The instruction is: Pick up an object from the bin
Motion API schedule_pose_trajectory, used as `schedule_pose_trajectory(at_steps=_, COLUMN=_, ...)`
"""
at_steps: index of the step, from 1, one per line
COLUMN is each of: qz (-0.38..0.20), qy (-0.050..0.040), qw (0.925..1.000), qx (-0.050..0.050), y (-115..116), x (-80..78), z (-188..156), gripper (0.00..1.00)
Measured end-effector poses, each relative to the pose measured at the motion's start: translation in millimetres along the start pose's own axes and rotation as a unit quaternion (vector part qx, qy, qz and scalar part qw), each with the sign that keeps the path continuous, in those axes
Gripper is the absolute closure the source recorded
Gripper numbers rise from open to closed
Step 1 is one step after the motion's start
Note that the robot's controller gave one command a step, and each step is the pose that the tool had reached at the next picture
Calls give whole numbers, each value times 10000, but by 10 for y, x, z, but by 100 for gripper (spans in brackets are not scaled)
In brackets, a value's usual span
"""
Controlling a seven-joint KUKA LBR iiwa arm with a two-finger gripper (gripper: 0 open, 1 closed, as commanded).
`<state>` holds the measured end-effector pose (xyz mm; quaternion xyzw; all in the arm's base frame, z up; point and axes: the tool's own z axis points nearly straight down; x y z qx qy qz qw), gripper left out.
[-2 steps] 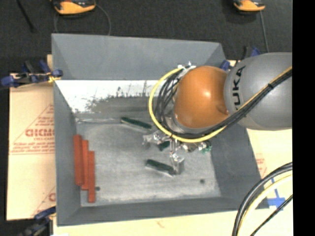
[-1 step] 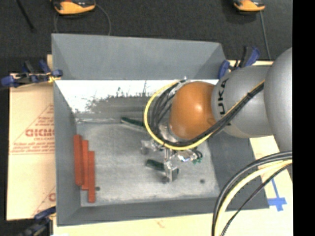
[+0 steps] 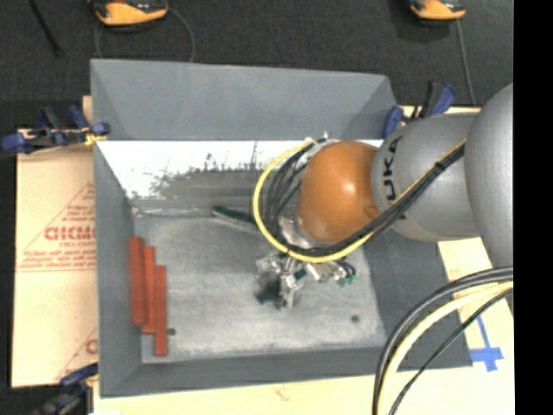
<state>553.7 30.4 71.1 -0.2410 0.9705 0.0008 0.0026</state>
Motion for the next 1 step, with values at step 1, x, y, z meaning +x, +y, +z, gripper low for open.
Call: schedule_pose_trajectory(at_steps=1, qz=-233, qy=-29, qw=9997, qx=32, y=-106, x=-35, z=-1884, gripper=100)
